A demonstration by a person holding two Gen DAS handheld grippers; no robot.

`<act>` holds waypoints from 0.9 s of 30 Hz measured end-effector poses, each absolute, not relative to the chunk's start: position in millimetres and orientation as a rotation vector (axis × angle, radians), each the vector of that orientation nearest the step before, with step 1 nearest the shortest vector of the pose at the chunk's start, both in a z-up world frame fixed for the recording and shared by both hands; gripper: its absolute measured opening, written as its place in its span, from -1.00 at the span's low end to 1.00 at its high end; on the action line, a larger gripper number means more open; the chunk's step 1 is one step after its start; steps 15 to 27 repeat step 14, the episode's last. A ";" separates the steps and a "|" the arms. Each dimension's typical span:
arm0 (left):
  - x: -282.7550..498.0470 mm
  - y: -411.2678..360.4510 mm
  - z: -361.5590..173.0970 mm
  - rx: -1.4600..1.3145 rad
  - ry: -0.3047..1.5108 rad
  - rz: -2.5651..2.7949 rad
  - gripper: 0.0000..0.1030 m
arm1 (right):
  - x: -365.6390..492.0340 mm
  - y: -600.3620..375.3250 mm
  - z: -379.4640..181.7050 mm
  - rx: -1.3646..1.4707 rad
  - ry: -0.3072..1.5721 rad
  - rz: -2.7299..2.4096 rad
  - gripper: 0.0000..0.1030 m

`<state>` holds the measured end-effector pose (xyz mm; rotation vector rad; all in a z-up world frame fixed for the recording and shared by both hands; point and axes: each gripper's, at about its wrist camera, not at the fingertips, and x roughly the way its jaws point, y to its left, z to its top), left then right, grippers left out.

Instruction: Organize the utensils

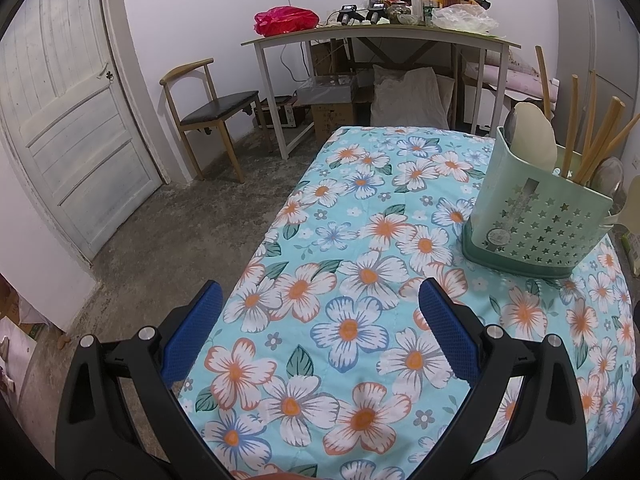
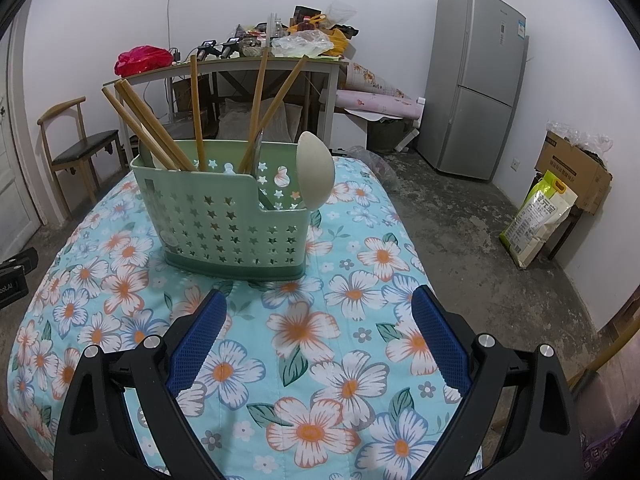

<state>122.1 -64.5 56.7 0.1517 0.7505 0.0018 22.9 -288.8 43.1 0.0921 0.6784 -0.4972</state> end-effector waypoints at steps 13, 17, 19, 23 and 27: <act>120.5 -66.0 55.4 0.150 0.754 0.000 0.84 | 23.0 -288.7 42.9 0.092 0.678 -0.495 0.77; 120.3 -66.1 55.3 0.151 0.753 -0.001 0.84 | 23.0 -288.8 42.9 0.092 0.677 -0.496 0.77; 120.3 -66.1 55.3 0.151 0.753 -0.001 0.84 | 23.0 -288.8 42.9 0.092 0.677 -0.496 0.77; 120.3 -66.1 55.3 0.151 0.753 -0.001 0.84 | 23.0 -288.8 42.9 0.092 0.677 -0.496 0.77; 120.3 -66.1 55.3 0.151 0.753 -0.001 0.84 | 23.0 -288.8 42.9 0.092 0.677 -0.496 0.77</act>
